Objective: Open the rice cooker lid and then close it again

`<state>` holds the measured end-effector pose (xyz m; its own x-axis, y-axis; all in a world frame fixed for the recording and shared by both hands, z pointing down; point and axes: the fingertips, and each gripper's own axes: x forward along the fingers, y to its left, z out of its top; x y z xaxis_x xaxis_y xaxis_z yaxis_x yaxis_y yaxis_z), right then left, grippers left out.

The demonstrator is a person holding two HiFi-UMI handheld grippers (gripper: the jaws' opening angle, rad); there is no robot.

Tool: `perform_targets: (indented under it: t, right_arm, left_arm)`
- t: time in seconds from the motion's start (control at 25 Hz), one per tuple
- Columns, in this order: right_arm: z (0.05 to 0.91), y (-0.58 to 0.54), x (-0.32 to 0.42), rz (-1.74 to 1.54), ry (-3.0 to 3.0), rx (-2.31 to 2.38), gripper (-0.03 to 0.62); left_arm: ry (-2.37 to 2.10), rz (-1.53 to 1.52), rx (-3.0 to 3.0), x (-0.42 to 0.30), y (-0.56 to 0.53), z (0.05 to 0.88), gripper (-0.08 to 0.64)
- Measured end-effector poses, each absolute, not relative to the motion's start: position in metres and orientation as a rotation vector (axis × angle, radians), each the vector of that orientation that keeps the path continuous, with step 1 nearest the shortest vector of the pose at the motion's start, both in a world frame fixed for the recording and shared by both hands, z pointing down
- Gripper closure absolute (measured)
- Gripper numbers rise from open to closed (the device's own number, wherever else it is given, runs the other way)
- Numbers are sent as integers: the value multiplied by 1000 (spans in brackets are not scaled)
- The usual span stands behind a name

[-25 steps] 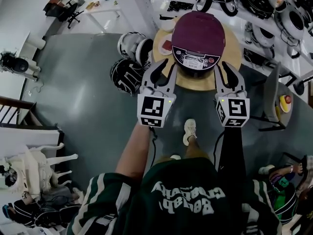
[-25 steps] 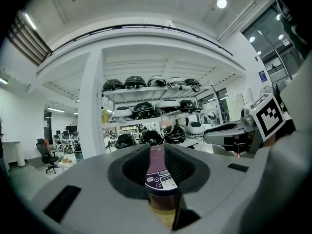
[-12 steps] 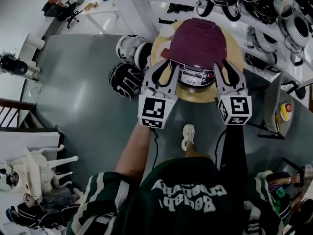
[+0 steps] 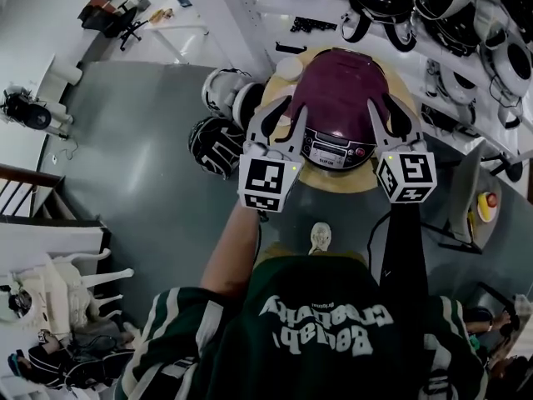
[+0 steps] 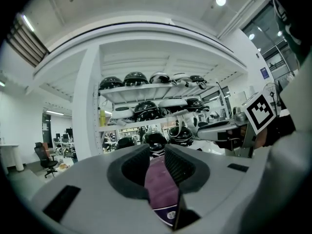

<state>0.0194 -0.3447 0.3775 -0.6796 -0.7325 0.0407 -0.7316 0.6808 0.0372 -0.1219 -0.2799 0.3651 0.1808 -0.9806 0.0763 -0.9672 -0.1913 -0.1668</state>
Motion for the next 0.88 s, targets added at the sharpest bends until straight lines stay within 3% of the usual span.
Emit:
perform_targets:
  t: [0.44, 0.88]
  right_arm:
    - [376, -336, -5, 3, -2799, 1176, 468]
    - [455, -295, -48, 132, -2633, 831, 468]
  left_arm:
    - [1857, -218, -2428, -131, -287, 363, 477]
    - [1779, -244, -2520, -129, -287, 382, 476]
